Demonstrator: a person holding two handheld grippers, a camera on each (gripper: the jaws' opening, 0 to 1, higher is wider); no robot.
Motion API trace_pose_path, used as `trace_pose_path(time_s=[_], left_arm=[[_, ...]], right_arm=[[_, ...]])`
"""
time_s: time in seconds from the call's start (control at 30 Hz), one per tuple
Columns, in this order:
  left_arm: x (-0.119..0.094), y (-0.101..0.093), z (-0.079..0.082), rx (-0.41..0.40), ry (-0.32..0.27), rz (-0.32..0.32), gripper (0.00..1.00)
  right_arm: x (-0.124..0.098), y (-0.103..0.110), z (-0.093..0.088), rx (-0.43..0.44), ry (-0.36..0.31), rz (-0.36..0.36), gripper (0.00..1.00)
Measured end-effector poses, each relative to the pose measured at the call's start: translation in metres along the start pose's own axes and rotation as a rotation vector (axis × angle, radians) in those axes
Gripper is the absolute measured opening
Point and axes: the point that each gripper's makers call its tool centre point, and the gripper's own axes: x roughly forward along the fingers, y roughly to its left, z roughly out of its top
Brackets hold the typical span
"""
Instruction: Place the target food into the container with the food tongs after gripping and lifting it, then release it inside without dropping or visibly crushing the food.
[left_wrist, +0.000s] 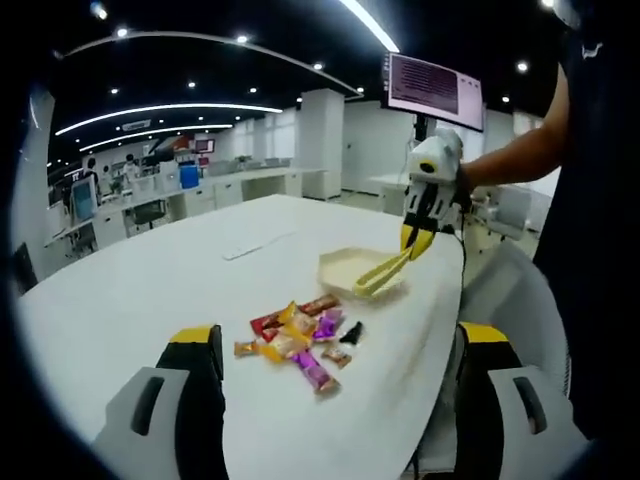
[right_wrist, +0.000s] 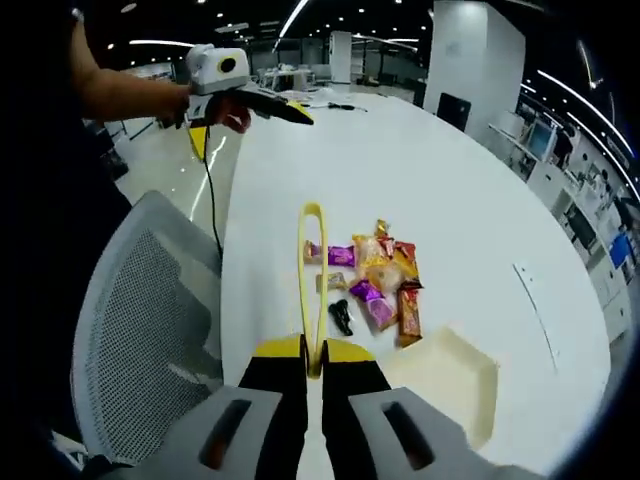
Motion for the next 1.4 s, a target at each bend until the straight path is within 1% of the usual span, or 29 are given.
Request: trace_pose_path(time_s=[0.07, 0.2, 0.27, 0.33, 0.37, 0.43, 0.5, 0.63, 0.73, 0.93, 1.03, 1.2, 1.4], left_arm=[[0.002, 0.0, 0.008, 0.0, -0.014, -0.014, 0.92], [0.008, -0.008, 0.028, -0.018, -0.06, -0.071, 0.89], [0.011, -0.011, 0.035, -0.017, -0.064, -0.09, 0.9], [0.014, -0.014, 0.038, -0.024, -0.056, -0.117, 0.89], [0.015, -0.016, 0.041, -0.022, -0.059, -0.127, 0.87], [0.016, -0.022, 0.049, -0.03, -0.076, -0.158, 0.85], [0.017, -0.027, 0.06, -0.041, -0.101, -0.186, 0.84], [0.019, -0.04, 0.074, -0.05, -0.123, -0.245, 0.74], [0.023, -0.045, 0.078, -0.048, -0.123, -0.26, 0.73], [0.027, -0.058, 0.088, -0.058, -0.143, -0.309, 0.62], [0.028, -0.064, 0.092, -0.059, -0.152, -0.332, 0.59], [0.03, -0.066, 0.096, -0.057, -0.169, -0.342, 0.58], [0.03, -0.068, 0.105, -0.054, -0.188, -0.357, 0.54]], right_arm=[[-0.008, -0.002, 0.007, 0.001, -0.01, -0.011, 0.02], [-0.02, -0.002, 0.024, -0.008, -0.038, -0.017, 0.02], [-0.026, 0.0, 0.034, -0.018, -0.051, -0.017, 0.02], [-0.031, 0.002, 0.044, -0.03, -0.068, -0.017, 0.02], [-0.034, 0.004, 0.052, -0.038, -0.087, -0.012, 0.02], [-0.037, 0.011, 0.062, -0.019, -0.12, 0.02, 0.02], [-0.039, 0.011, 0.067, -0.022, -0.125, 0.015, 0.02], [-0.044, 0.018, 0.085, -0.03, -0.168, 0.03, 0.02], [-0.046, 0.023, 0.099, -0.052, -0.189, 0.038, 0.02], [-0.043, 0.033, 0.12, -0.076, -0.221, 0.064, 0.02], [-0.041, 0.04, 0.133, -0.086, -0.254, 0.09, 0.02], [-0.035, 0.047, 0.141, -0.106, -0.269, 0.114, 0.02], [-0.034, 0.052, 0.155, -0.128, -0.298, 0.13, 0.02]])
